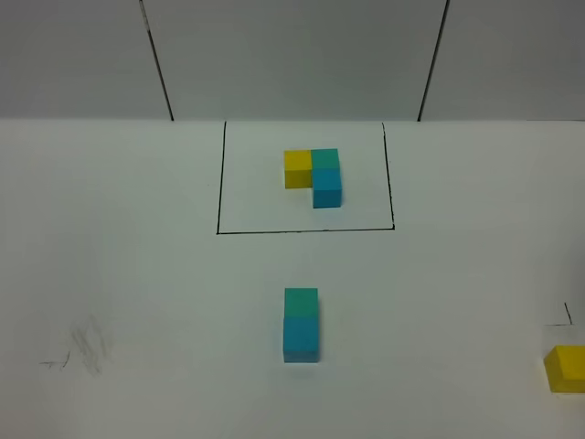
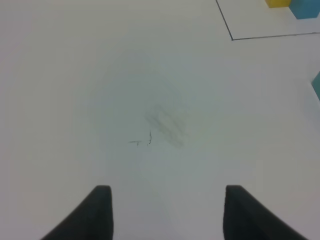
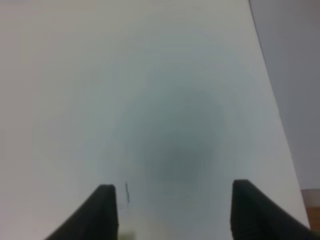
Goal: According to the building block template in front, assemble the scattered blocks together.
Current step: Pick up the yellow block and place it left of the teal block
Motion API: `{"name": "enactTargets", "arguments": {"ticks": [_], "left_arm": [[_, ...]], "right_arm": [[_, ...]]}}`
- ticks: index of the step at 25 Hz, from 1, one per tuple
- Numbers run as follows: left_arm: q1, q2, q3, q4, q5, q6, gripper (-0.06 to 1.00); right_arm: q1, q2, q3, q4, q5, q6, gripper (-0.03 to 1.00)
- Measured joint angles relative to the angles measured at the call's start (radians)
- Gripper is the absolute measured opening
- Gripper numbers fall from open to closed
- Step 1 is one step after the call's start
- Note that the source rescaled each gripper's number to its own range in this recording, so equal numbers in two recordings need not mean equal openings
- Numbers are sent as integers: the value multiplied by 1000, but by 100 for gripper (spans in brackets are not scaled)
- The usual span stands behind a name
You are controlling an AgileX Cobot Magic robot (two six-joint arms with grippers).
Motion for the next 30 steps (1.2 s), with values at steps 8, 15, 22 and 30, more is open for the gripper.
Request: {"name": "enactTargets", "arguments": {"ticks": [8, 15, 22, 30], "left_arm": [[0, 0, 0, 0, 0, -1, 29], [0, 0, 0, 0, 0, -1, 29], [0, 0, 0, 0, 0, -1, 29], [0, 0, 0, 0, 0, -1, 29]], "right_arm": [[-27, -43, 250, 100, -1, -255, 56], [-69, -48, 397, 156, -56, -203, 98], [-232, -48, 490, 337, -209, -236, 98], [-235, -48, 557, 337, -267, -259, 96]]}}
